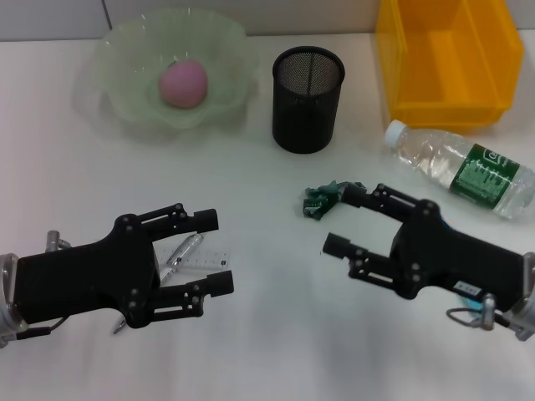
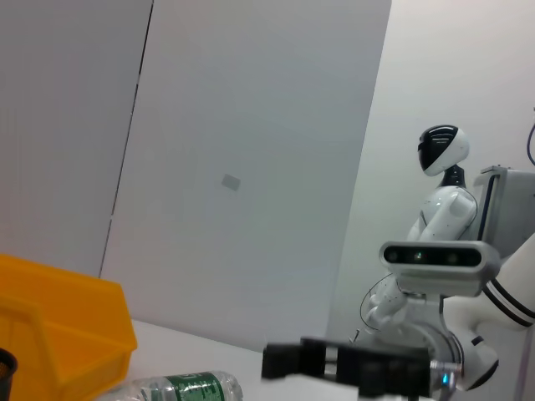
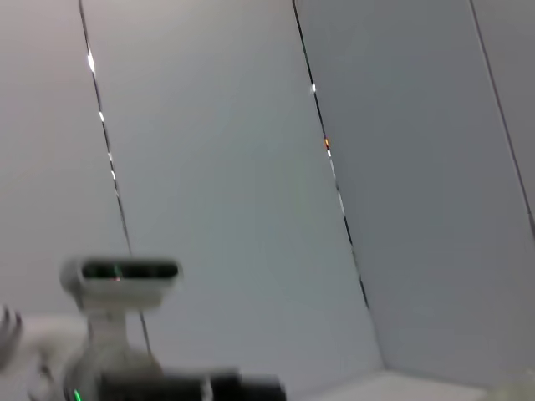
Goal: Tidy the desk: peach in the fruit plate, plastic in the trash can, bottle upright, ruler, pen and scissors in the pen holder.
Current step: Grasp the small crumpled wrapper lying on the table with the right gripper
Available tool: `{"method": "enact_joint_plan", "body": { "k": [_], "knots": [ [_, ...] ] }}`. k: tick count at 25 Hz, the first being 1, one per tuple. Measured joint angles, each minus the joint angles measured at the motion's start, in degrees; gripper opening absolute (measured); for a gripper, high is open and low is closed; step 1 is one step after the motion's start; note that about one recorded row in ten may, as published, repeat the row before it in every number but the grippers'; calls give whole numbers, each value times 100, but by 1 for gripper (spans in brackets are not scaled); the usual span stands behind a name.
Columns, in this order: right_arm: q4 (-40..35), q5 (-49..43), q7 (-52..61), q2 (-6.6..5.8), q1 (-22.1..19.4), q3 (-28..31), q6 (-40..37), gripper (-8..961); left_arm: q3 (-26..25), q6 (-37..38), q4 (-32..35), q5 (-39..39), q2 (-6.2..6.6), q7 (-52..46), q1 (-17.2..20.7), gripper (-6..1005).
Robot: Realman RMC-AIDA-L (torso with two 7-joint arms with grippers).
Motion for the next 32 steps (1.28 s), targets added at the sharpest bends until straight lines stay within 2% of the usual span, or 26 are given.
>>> {"method": "enact_joint_plan", "body": {
  "k": [2,3,4,6,7,8,9,11,12,13,14,15,17,19,22,23,24,25,27,31,32],
  "knots": [
    [-474,0,736,-19,5,144,-393,735,-6,-1,0,2,0,0,12,785],
    [-474,0,736,-19,5,144,-393,735,-6,-1,0,2,0,0,12,785],
    [-1100,0,1455,-13,2,142,-502,735,-19,-2,0,1,-2,1,22,785],
    [-1305,0,1700,-12,10,130,-502,735,-90,-8,-4,16,-29,10,43,785],
    [-1887,-8,2341,-17,61,104,-481,735,-147,-13,-8,41,-55,41,59,785],
    [-1887,-8,2341,-17,61,104,-481,735,-147,-13,-8,41,-55,41,59,785],
    [-2410,-29,2882,-23,113,88,-466,735,-150,-13,-9,42,-64,67,79,785],
    [-2685,-36,3133,-23,145,84,-453,735,-151,-13,-9,42,-68,69,85,785],
    [-3287,-92,3768,-26,234,45,-372,735,-152,-14,-8,42,-79,78,94,785],
    [-3287,-92,3768,-26,234,45,-372,736,-152,-14,-8,42,-79,78,94,785],
    [-3854,-307,4377,-39,352,-67,-222,736,-153,-16,-10,42,-84,99,100,785],
    [-3854,-307,4377,-39,352,-67,-222,736,-154,-17,-14,42,-85,122,107,785],
    [-4702,-906,5384,-66,580,-289,-4,736,-155,-16,-24,42,-93,193,119,785],
    [-4979,-1141,5705,-72,674,-392,28,736,-155,-16,-26,42,-97,203,121,785],
    [-5896,-2022,6796,-109,1061,-930,26,736,-155,-16,-58,41,-105,214,129,785],
    [-5896,-2022,6796,-109,1061,-930,26,735,-155,-16,-58,41,-105,214,129,785],
    [-6201,-2499,7195,-143,1270,-1246,-47,735,-155,-17,-71,41,-104,225,130,785],
    [-6201,-2499,7195,-143,1270,-1246,-47,735,-155,-16,-77,41,-106,260,130,785],
    [-6477,-3196,7582,-160,1573,-1680,-139,734,-155,-16,-77,41,-106,260,130,785],
    [-6530,-3655,7645,-148,1782,-2004,-126,733,-155,-28,-79,41,-114,304,149,785],
    [-6529,-3996,7647,-131,1892,-2252,-91,733,-155,-28,-79,41,-114,304,158,785]
  ]
}}
